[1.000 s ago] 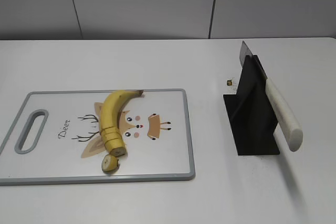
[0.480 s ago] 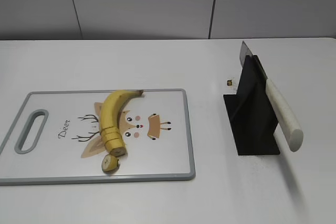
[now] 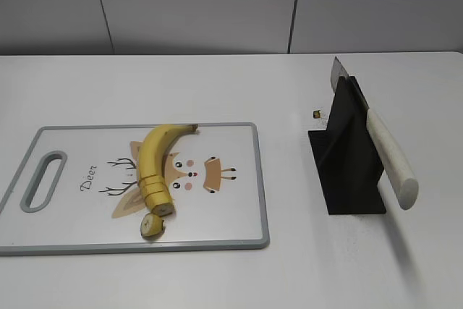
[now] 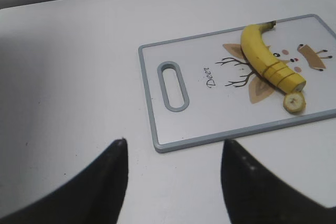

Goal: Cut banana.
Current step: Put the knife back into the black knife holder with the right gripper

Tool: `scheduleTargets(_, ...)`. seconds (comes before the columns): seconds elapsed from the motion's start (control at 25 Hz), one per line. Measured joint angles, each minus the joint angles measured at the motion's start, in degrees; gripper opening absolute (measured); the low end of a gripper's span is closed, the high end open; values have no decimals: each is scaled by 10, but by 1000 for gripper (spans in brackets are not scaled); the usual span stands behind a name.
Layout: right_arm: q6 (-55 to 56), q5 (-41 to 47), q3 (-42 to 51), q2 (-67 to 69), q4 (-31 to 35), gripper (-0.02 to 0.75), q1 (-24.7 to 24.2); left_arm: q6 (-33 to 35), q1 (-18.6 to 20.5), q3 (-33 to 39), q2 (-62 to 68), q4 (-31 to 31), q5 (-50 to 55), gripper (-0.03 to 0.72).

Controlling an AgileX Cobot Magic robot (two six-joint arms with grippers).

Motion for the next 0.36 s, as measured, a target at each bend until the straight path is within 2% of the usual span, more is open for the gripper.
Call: scheduleTargets(0.36, 0, 0, 0, 0, 1, 531, 0, 0, 0, 0, 0, 0, 0, 551)
